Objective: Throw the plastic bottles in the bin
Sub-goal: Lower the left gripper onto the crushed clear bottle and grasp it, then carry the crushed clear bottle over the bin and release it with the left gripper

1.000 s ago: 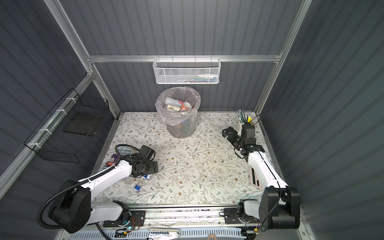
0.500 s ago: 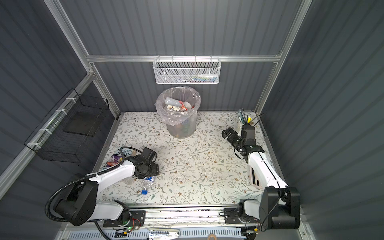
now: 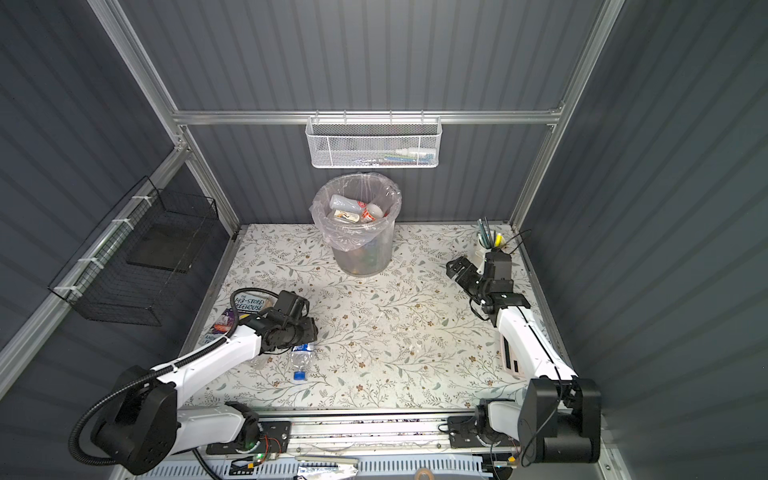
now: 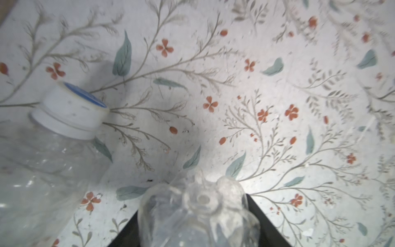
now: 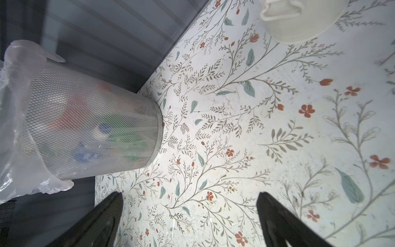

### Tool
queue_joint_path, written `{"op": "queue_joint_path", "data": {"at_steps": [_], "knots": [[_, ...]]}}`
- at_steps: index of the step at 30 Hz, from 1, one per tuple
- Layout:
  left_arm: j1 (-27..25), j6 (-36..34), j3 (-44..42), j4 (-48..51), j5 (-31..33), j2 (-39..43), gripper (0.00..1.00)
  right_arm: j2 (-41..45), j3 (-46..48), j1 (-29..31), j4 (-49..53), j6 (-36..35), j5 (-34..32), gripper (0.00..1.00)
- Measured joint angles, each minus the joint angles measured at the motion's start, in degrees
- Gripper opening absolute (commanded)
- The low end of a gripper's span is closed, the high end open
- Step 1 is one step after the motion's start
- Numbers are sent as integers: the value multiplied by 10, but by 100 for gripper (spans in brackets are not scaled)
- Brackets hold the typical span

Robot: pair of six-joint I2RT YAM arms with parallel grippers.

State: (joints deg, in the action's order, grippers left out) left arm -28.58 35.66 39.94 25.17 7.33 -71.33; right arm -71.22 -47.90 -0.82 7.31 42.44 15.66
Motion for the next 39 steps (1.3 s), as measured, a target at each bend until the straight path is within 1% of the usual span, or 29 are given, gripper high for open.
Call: {"op": "queue_joint_path", "data": {"at_steps": [4, 7, 10, 11, 14, 18, 20, 22, 24, 26, 27, 28, 29, 30, 33, 36, 39], "knots": [[0, -8, 49, -7, 36, 49, 46, 6, 1, -7, 0, 0, -1, 99], [0, -45, 111, -40, 77, 83, 46, 13, 3, -12, 0, 0, -5, 99], [0, -104, 178, -115, 114, 104, 46, 18, 3, -17, 0, 0, -5, 99], [0, -125, 194, -146, 122, 108, 49, 21, 3, -19, 0, 0, -5, 99], [0, -189, 228, -261, 138, 111, 48, 30, 3, -23, 0, 0, -7, 99], [0, -248, 262, -405, 133, 72, 46, 42, 3, -27, 0, 0, -9, 99], [0, -264, 296, -474, 120, 21, 48, 44, 3, -29, 0, 0, -10, 99], [0, -268, 347, -511, 106, -45, 50, 46, 3, -30, 0, 0, -11, 99], [0, -265, 424, -510, 87, -125, 57, 48, 3, -30, 2, 0, -10, 99], [0, -258, 539, -479, 60, -228, 79, 51, 3, -30, 5, 0, -10, 99], [0, -253, 584, -458, 50, -267, 87, 52, 3, -31, 7, 0, -10, 99], [0, -245, 628, -434, 44, -308, 99, 55, 3, -32, 10, -2, -9, 99], [0, -238, 656, -412, 38, -341, 99, 57, 3, -34, 12, -3, -9, 99], [0, -235, 662, -399, 35, -356, 99, 61, 3, -36, 15, -4, -9, 99], [0, -228, 649, -357, 37, -372, 99, 82, 3, -45, 22, -7, -9, 99], [0, -230, 621, -344, 49, -350, 99, 99, 3, -53, 23, -10, -8, 99], [0, -237, 588, -328, 69, -293, 99, 99, 10, -57, 21, -11, -5, 99]]}}
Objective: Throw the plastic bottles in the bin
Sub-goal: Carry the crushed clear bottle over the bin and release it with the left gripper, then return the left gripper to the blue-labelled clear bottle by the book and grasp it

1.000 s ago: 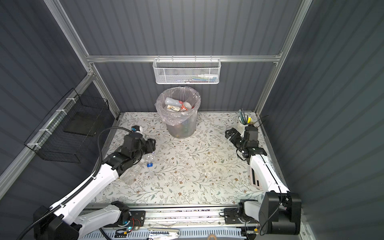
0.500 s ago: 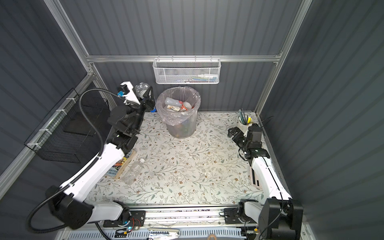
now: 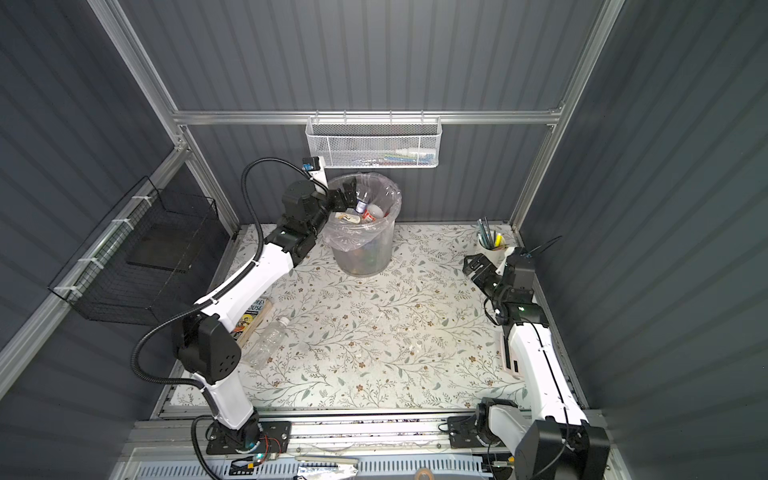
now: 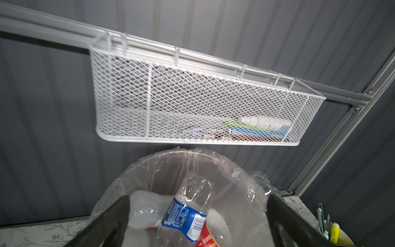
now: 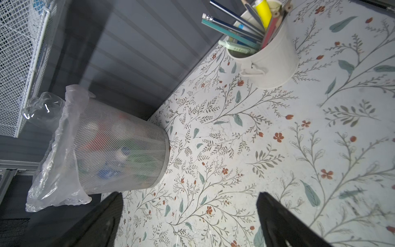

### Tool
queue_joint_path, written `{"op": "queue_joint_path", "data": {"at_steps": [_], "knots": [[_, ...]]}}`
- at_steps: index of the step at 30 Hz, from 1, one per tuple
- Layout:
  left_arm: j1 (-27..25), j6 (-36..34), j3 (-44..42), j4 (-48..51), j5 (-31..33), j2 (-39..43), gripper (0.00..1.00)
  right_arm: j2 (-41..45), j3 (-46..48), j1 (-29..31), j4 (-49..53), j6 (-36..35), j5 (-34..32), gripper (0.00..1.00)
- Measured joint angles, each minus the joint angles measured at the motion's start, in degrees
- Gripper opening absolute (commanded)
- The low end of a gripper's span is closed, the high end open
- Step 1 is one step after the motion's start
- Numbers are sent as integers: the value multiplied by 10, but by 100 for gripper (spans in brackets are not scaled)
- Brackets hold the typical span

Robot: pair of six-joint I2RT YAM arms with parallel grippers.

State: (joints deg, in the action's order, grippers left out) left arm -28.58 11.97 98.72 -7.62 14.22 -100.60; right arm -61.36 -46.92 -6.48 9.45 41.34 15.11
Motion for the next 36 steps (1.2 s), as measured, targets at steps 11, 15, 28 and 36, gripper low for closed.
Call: {"op": "queue_joint_path", "data": {"at_steps": [11, 15, 28, 36], "knots": [[2, -14, -107, 185, 141, 195, 99, -40, 18, -1, -12, 2, 21, 99], [6, 3, -195, 293, 181, 198, 99, -52, 19, -1, -19, 2, 27, 99], [9, 163, -380, 560, 193, 266, 99, -74, 34, -1, -39, 7, 48, 99], [11, 239, -466, 597, 193, 271, 99, -74, 34, -1, -44, 9, 57, 99]]}}
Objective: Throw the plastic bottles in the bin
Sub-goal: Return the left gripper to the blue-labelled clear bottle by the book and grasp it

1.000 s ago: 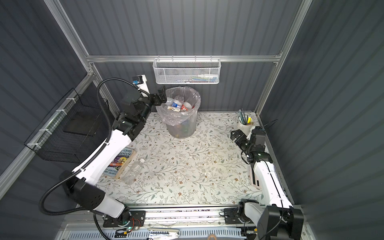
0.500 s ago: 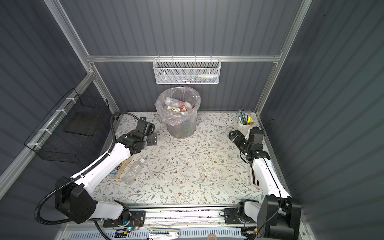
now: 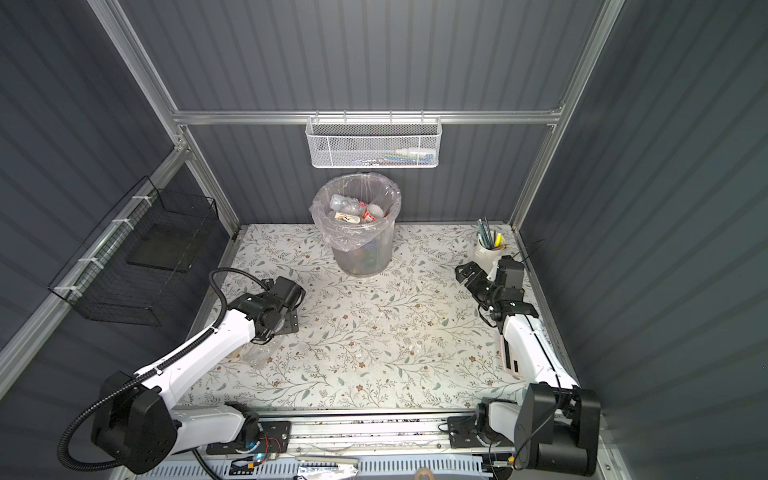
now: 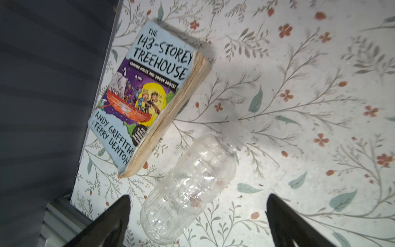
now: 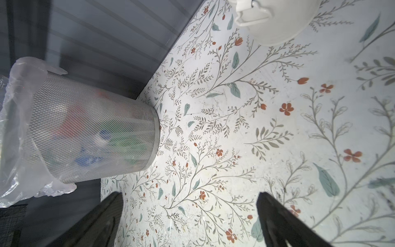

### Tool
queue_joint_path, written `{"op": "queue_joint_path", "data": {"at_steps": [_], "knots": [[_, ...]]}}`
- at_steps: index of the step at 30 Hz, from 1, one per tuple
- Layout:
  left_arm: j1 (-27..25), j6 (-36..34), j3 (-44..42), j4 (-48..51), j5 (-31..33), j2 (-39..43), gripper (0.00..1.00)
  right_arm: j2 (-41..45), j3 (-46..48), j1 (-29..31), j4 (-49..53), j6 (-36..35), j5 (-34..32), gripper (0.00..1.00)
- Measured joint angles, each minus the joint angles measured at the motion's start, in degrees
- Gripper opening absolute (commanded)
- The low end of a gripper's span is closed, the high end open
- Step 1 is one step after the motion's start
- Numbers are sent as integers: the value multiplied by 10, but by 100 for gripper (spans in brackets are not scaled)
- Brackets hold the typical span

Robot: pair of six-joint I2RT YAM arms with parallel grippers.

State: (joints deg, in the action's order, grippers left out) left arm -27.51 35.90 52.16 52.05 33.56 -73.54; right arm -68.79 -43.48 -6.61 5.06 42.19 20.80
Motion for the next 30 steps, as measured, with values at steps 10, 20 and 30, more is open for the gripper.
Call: {"op": "queue_joint_path", "data": {"at_steps": [10, 20, 30], "knots": [[44, 13, -62, -35, -14, -12, 99, 0, 10, 0, -7, 5, 3, 99], [60, -3, -67, -97, -87, -57, 99, 0, 14, 0, -8, 13, 5, 99], [60, -9, -71, -143, -156, -85, 81, 0, 15, -2, -10, 13, 5, 99]]}}
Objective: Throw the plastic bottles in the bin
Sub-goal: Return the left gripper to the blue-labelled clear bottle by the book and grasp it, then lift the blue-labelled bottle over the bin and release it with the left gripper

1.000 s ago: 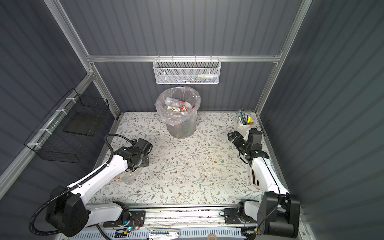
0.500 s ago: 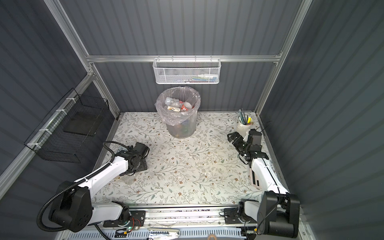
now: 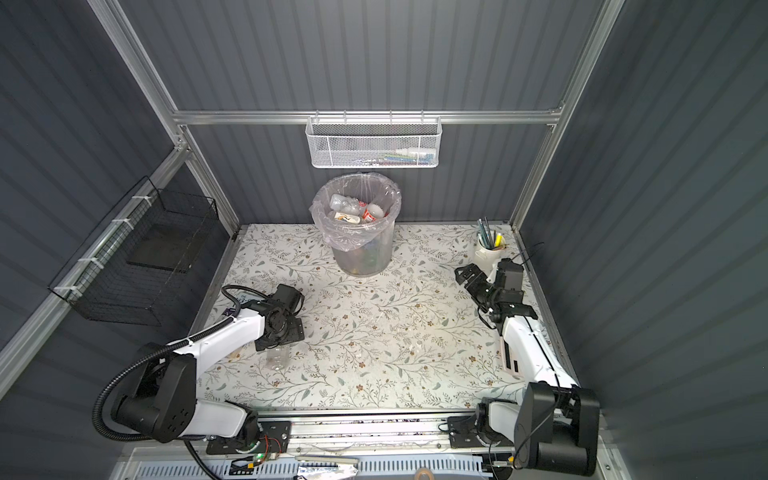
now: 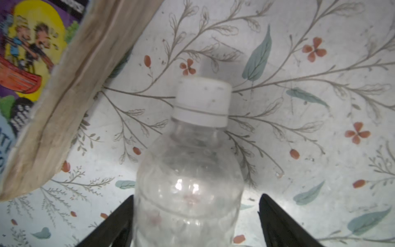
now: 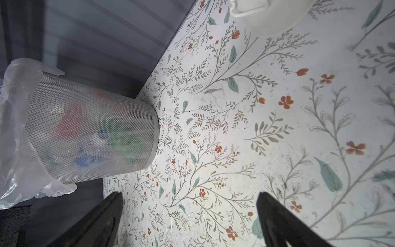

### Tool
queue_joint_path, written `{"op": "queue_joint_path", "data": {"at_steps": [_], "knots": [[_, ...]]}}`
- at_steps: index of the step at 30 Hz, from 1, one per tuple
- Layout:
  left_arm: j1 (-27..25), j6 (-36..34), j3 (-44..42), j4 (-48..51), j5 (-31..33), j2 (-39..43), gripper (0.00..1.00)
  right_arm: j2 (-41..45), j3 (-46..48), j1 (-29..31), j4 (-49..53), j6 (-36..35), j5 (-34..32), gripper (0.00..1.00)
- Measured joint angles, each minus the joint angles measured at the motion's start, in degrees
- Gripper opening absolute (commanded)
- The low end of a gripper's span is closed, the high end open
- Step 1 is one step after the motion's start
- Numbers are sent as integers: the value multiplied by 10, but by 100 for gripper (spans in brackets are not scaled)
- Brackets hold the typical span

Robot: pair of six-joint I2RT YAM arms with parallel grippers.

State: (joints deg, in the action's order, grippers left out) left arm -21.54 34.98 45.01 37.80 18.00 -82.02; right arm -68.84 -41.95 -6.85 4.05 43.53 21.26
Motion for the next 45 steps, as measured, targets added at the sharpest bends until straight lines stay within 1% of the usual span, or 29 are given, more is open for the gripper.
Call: {"op": "queue_joint_path", "data": {"at_steps": [2, 7, 11, 15, 18, 24, 26, 27, 28, 32, 35, 38, 40, 42, 44, 45], "knots": [[0, -1, -1, -8, -10, -7, 79, 0, 2, -1, -1, 0, 0, 99], [0, -1, -4, -30, -28, -20, 64, 0, 4, -6, -2, 0, 0, 99], [0, -1, -6, -43, -33, -18, 56, 0, 4, -9, -2, 0, 0, 99], [0, 2, -13, -62, -41, 1, 52, 1, 7, -13, -2, 0, 0, 99], [0, 5, -19, -73, -46, 45, 50, 3, 9, -15, -2, 1, 0, 99], [0, -4, -5, -141, -43, 193, 50, 10, 9, -17, -2, 2, 0, 99], [0, -26, 22, -175, -33, 229, 50, 17, 9, -18, -1, 2, -1, 99], [0, -42, 42, -197, -28, 242, 52, 21, 9, -20, -1, 2, -2, 99], [0, -59, 63, -222, -23, 251, 52, 26, 9, -23, -2, 2, -3, 99], [0, -121, 132, -346, -15, 260, 52, 58, 9, -34, -3, 2, -15, 99], [0, -153, 170, -442, -19, 239, 50, 84, 10, -40, -10, 2, -24, 99], [0, -166, 203, -529, -37, 189, 50, 106, 11, -45, -14, -1, -32, 99], [0, -167, 226, -582, -54, 134, 50, 119, 11, -50, -13, -3, -37, 99], [0, -166, 257, -615, -72, 74, 51, 129, 11, -58, -10, -7, -40, 99], [0, -162, 305, -625, -93, 7, 54, 140, 11, -67, -5, -13, -44, 99], [0, -158, 344, -618, -107, -37, 63, 144, 11, -71, -1, -16, -46, 99]]}}
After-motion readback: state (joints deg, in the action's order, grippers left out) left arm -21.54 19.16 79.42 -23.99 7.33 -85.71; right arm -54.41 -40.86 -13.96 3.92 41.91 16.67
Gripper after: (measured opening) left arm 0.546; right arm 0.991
